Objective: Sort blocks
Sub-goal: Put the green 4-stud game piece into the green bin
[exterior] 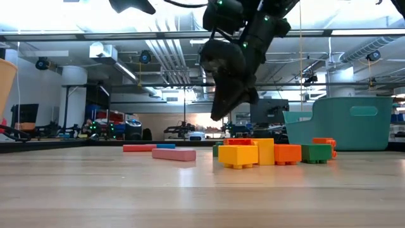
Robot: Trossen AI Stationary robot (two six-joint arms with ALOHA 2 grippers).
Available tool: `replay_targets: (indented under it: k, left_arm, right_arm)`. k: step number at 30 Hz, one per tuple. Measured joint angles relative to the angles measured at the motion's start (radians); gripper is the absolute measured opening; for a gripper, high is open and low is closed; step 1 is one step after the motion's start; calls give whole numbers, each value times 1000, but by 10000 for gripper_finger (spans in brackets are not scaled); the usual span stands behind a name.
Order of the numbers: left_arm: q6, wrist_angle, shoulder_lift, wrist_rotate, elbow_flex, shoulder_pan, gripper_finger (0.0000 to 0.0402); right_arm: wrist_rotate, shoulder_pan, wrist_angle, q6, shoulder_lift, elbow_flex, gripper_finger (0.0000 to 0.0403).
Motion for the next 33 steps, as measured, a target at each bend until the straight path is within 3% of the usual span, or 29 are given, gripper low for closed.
replay_targets:
  k: [4, 15, 21, 27, 33]
  left_arm:
    - [-2, 1, 0, 0, 0, 0, 185]
    - [1, 25, 1, -26, -2, 0, 185]
    - [23, 43, 1, -27, -2, 0, 185]
    - [27, 62, 1, -48, -2, 0, 185]
    - [28, 66, 1, -86, -2, 0, 185]
  right_arm:
    - [-1, -3, -20, -128, -3, 18, 80]
    - [60, 2, -36, -125, 69, 14, 243]
    - [60, 0, -45, -112, 128, 13, 293]
    - [78, 1, -39, -70, 179, 17, 269]
    - [106, 0, -43, -35, 178, 18, 151]
